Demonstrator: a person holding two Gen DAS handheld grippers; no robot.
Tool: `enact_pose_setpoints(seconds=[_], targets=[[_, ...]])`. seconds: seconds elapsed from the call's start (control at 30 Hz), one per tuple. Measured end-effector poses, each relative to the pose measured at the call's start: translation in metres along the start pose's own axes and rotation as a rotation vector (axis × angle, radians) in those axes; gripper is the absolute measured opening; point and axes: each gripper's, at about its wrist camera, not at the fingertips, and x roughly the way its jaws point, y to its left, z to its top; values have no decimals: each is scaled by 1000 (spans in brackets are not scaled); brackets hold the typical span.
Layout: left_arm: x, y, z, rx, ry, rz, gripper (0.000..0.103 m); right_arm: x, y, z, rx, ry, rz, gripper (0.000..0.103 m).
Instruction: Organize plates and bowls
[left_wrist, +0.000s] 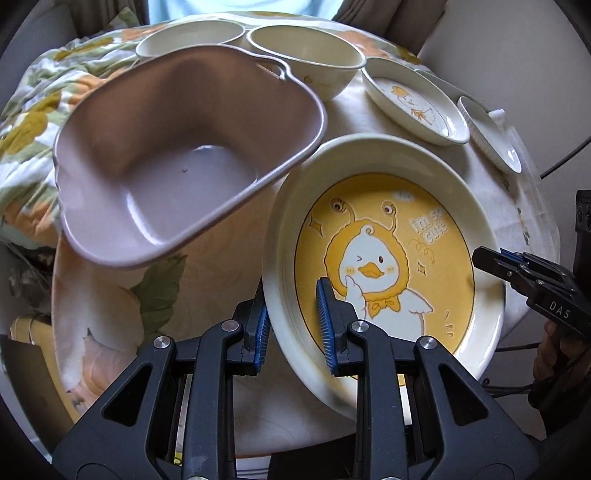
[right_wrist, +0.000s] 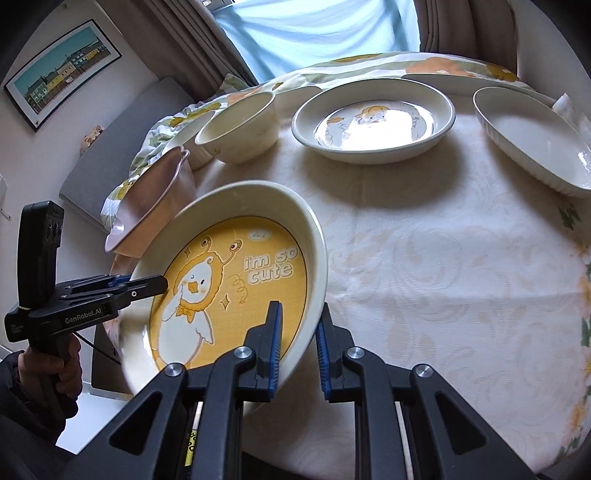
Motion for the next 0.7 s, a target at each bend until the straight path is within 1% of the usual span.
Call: enact_pose_setpoints(seconds=[0.13, 0.27, 0.4, 0.7], targets=[[1, -3, -2, 15, -2, 5, 21, 0, 0, -1, 2, -7, -1, 16], [3, -10, 0, 56, 9, 31, 21, 1, 4, 0, 1, 1, -17, 16], [4, -10, 1, 45, 9, 23, 21, 2, 5, 1, 5, 10, -25, 16], [3, -11, -1, 31, 2, 39, 21, 5, 11, 2, -23, 36, -56, 16]])
